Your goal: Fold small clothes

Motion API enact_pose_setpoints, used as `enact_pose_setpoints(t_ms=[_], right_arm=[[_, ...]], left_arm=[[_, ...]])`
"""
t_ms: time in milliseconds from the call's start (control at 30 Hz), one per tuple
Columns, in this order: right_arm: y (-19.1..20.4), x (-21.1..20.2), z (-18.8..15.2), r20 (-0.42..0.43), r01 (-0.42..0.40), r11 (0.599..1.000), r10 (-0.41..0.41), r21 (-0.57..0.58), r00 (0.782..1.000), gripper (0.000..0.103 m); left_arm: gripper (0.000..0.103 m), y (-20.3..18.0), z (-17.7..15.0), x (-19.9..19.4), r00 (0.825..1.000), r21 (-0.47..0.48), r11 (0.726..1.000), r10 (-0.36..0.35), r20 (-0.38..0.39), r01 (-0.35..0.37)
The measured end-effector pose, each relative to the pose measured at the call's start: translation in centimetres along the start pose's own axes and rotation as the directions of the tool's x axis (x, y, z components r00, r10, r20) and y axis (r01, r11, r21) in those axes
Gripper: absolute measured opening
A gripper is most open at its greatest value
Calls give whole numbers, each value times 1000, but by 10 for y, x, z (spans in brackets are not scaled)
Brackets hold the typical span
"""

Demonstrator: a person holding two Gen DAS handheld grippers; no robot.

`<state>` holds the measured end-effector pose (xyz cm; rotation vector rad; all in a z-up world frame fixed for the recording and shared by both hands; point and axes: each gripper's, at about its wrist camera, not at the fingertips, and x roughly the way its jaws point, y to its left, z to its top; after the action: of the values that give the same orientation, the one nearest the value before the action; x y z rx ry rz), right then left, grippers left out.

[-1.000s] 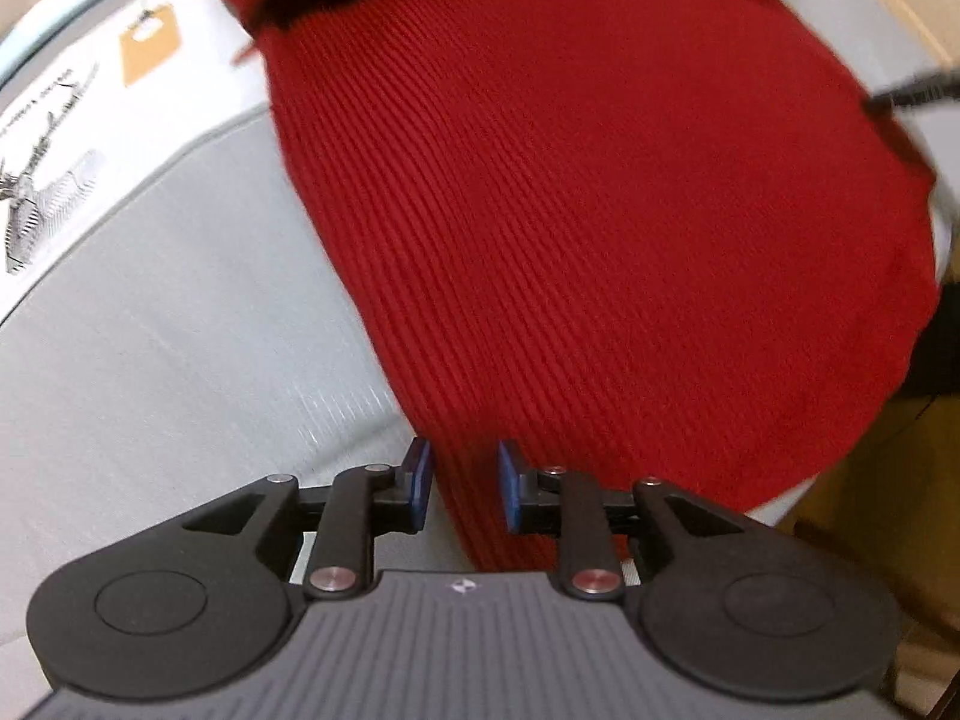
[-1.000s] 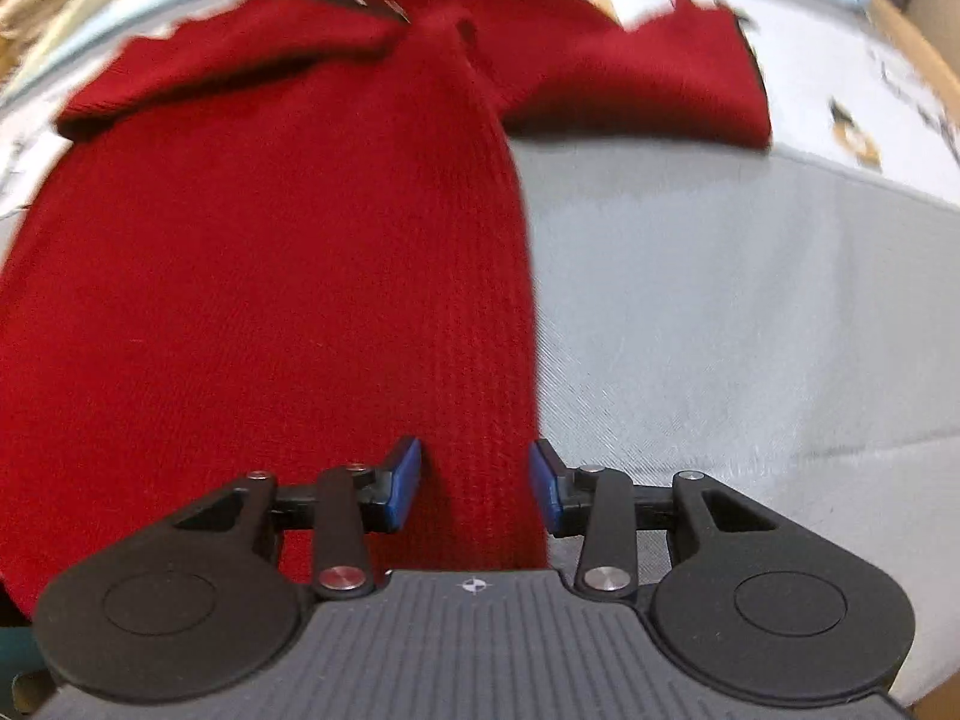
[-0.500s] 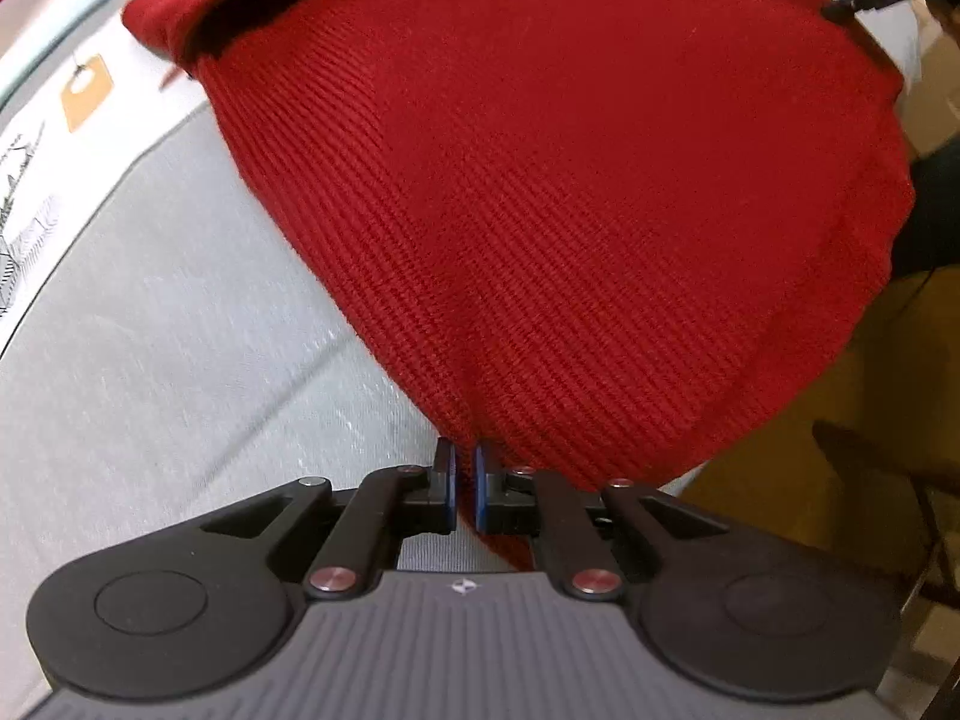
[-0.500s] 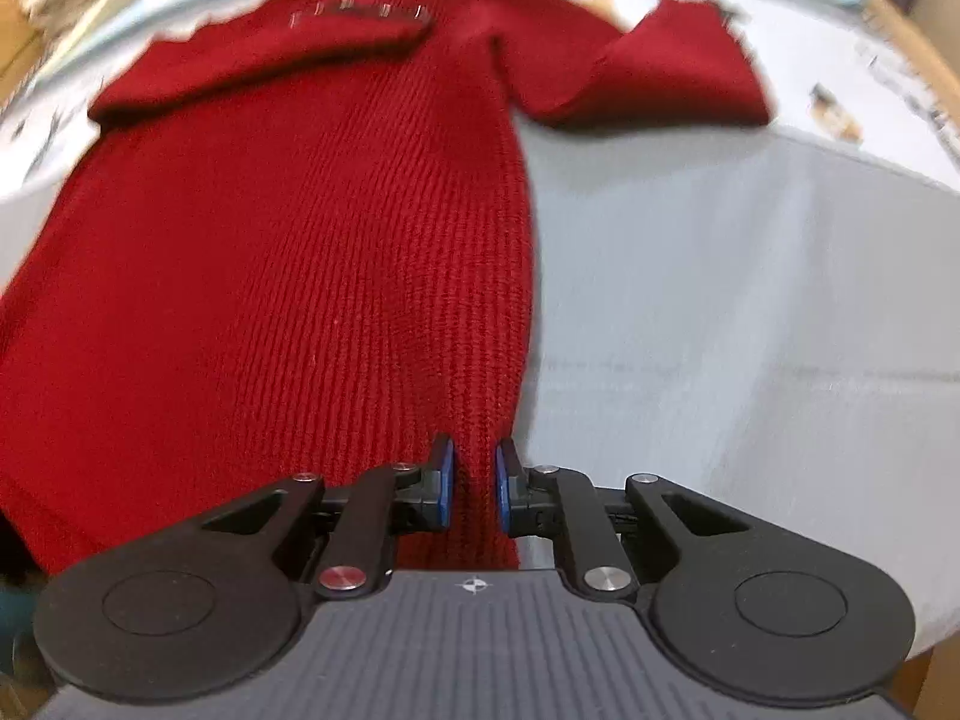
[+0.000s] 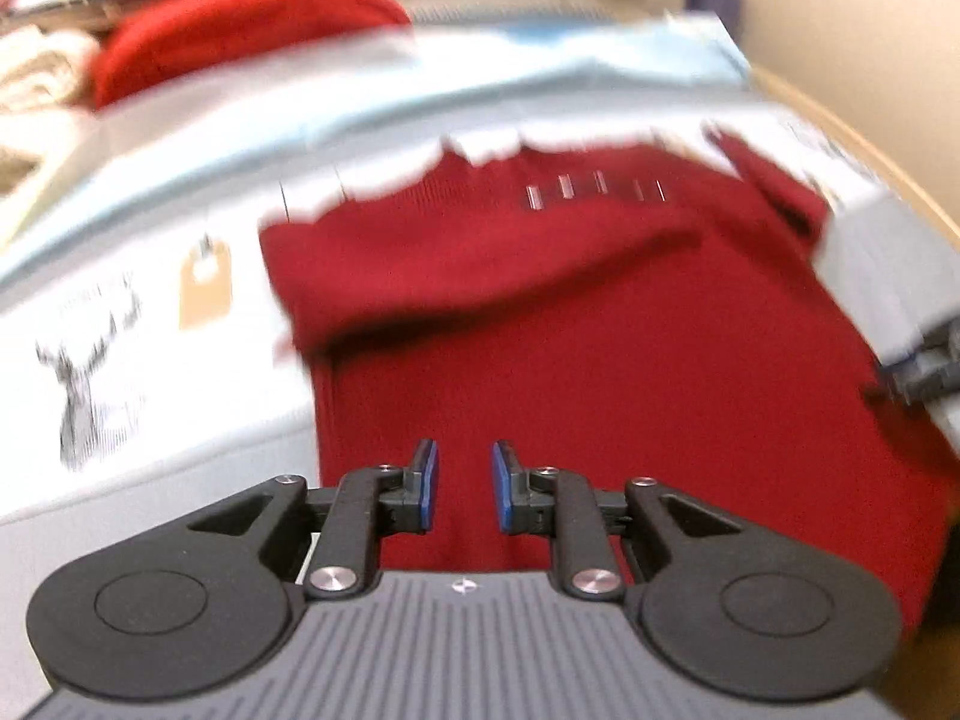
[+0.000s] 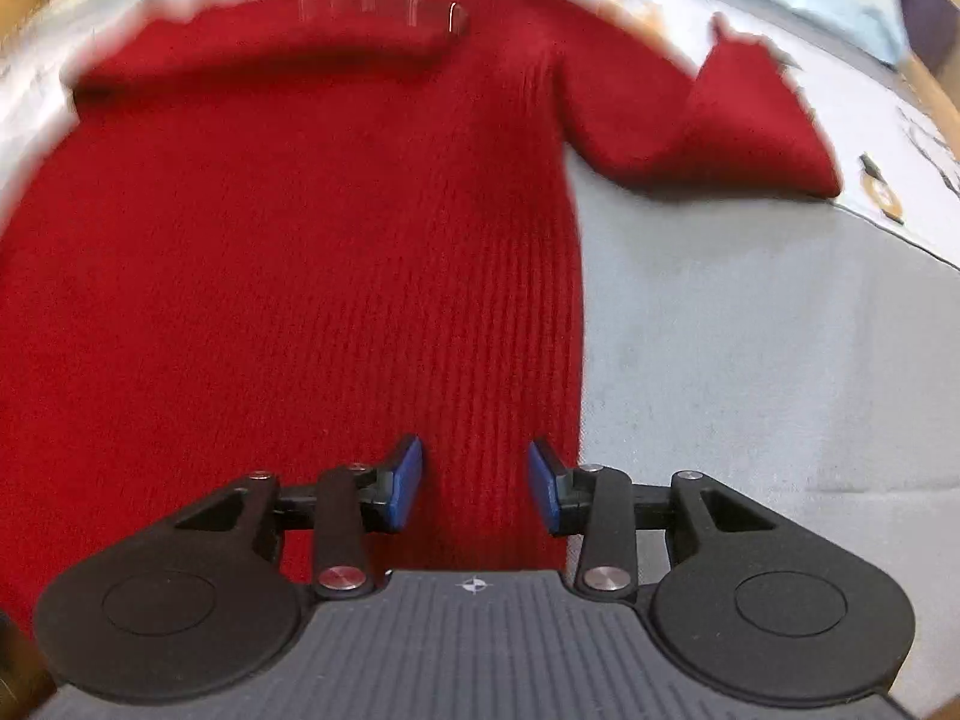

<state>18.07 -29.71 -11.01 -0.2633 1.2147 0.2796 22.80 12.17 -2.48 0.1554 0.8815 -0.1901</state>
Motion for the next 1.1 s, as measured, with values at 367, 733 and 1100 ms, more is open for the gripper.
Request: enact_pose_setpoints(t_ms=[367, 733, 1100], right_arm=[[-92, -10, 67, 323, 54, 908, -202, 415, 925, 43], [-76, 59, 132, 194, 311, 921, -358, 232, 913, 50], [-120, 67, 154, 196, 312, 882, -395, 353, 897, 36]], left_arm=[[38, -61, 54, 89, 989, 133, 989, 52, 138, -71], [62, -102, 64, 189, 994, 308, 949, 43, 98, -71], [12, 89, 107, 139, 946, -77, 959, 283, 158, -274]])
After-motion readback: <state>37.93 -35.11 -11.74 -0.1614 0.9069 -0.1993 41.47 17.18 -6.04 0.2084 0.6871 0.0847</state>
